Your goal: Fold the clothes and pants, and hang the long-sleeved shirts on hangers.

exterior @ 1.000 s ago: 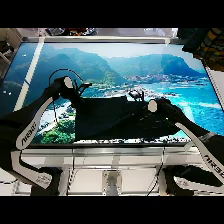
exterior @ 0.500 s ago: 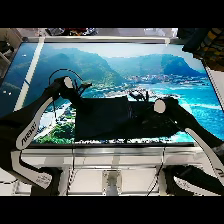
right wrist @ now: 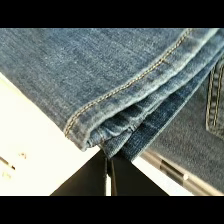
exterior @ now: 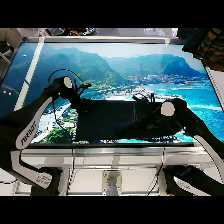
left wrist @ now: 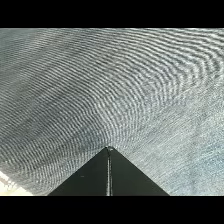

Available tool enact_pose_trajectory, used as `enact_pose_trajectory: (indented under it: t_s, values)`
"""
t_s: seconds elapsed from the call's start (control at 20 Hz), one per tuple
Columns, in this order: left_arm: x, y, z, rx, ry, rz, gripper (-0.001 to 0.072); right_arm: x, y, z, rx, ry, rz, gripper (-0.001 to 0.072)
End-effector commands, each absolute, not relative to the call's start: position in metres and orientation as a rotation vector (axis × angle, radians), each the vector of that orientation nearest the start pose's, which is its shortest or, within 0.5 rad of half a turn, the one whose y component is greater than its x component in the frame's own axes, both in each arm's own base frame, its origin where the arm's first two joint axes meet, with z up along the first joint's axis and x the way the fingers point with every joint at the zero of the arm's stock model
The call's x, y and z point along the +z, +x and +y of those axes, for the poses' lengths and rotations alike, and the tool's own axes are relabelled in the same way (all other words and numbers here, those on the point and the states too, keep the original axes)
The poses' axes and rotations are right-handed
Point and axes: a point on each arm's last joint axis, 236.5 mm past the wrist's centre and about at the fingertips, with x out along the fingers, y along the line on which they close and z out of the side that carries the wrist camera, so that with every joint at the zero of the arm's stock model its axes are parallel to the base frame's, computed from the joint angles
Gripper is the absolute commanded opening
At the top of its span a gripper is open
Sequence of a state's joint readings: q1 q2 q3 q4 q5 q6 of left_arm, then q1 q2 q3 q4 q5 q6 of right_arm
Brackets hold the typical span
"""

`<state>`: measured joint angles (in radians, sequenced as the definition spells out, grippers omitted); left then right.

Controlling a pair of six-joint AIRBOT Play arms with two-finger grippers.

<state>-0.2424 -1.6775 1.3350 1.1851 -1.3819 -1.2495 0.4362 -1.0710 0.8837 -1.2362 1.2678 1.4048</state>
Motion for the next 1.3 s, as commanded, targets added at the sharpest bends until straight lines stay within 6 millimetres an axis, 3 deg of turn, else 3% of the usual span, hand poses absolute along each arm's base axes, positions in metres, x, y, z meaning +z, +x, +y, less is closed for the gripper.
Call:
enact_pose_trajectory:
  t_s: [0.0,0.2,0.25,0.35,0.45,0.65,0.75,0.8,0.85,0.9,0.95,1.0,1.15,1.25]
  values:
    - [-0.075,0.335,-0.168,-0.668,0.063,1.676,0.0019,-0.019,0.208,0.178,0.647,-0.141,1.522,0.0009]
    - [-0.066,0.339,-0.159,-0.655,0.054,1.656,0.0019,-0.045,0.194,0.170,0.622,-0.137,1.570,0.0027]
    - [-0.062,0.338,-0.157,-0.660,0.056,1.655,0.0019,-0.047,0.193,0.167,0.618,-0.144,1.574,0.0090]
    - [-0.052,0.337,-0.148,-0.667,0.056,1.646,0.0019,-0.048,0.196,0.160,0.599,-0.180,1.569,0.0315]
    - [-0.037,0.343,-0.134,-0.638,0.030,1.608,0.0019,-0.048,0.202,0.149,0.571,-0.236,1.558,0.0336]
    - [-0.011,0.344,-0.103,-0.589,-0.049,1.581,0.0020,-0.034,0.224,0.132,0.515,-0.271,1.517,0.0336]
    - [-0.006,0.332,-0.103,-0.657,-0.120,1.608,0.0048,-0.018,0.240,0.129,0.494,-0.249,1.478,0.0336]
    - [-0.006,0.325,-0.105,-0.704,-0.153,1.617,0.0243,-0.010,0.246,0.127,0.484,-0.238,1.464,0.0336]
    - [-0.010,0.319,-0.105,-0.710,-0.200,1.632,0.0398,-0.002,0.252,0.123,0.476,-0.231,1.453,0.0336]
    - [-0.018,0.312,-0.101,-0.699,-0.237,1.658,0.0448,0.006,0.257,0.118,0.468,-0.234,1.437,0.0324]
    - [-0.027,0.304,-0.097,-0.686,-0.268,1.686,0.0501,0.015,0.263,0.110,0.452,-0.240,1.413,0.0208]
    - [-0.038,0.292,-0.095,-0.677,-0.301,1.722,0.0511,0.022,0.269,0.099,0.416,-0.244,1.385,0.0019]
    - [-0.063,0.269,-0.103,-0.685,-0.382,1.760,0.0508,0.050,0.284,0.058,0.264,-0.215,1.268,0.0011]
    - [-0.078,0.275,-0.111,-0.649,-0.416,1.714,0.0508,0.069,0.286,0.033,0.182,-0.175,1.203,0.0011]
